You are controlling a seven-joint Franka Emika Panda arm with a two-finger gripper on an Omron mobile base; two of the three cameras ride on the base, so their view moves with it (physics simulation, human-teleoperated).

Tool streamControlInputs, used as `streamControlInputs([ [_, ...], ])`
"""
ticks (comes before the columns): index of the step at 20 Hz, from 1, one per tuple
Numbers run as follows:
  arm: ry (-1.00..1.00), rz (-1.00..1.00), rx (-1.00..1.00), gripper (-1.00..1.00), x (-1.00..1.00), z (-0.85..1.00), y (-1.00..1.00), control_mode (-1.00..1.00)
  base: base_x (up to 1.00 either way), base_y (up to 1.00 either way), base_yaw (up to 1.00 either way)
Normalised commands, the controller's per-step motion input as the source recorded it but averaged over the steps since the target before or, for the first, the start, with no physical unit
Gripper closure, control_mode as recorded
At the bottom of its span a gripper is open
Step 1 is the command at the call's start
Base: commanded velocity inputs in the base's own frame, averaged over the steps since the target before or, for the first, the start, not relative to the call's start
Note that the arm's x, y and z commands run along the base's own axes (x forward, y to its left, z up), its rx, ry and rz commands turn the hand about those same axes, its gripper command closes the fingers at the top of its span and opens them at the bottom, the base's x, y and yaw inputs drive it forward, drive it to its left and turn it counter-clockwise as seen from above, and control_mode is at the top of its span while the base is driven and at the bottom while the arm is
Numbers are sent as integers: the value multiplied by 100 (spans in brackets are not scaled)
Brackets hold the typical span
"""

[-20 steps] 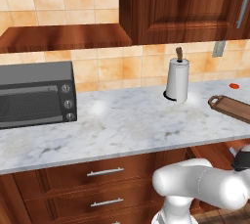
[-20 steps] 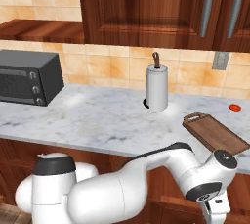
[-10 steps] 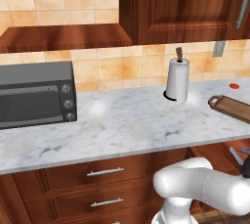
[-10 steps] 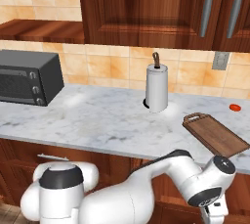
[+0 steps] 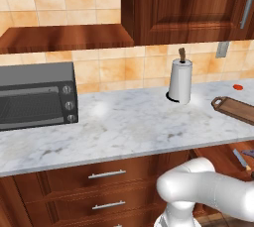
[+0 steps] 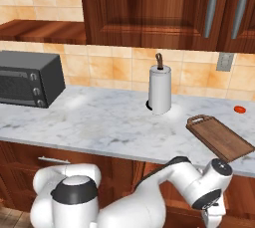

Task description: Open the drawer on the right and place the cutting tools on the cutting board.

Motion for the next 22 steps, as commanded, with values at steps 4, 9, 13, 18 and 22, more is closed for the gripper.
streamControlInputs([
  [4, 0, -2, -4, -100, 26, -43, 0, -100, 0, 0, 0],
  [9, 3, 0, -5, -100, 3, -34, 0, -100, 0, 0, 0],
  [13, 12, 0, -1, -100, -30, -26, 2, -100, 0, 0, 0],
  [18, 1, -4, 0, -100, -100, -34, 5, -100, 0, 0, 0],
  [22, 0, -8, 2, -100, -98, -23, 2, -100, 0, 0, 0],
])
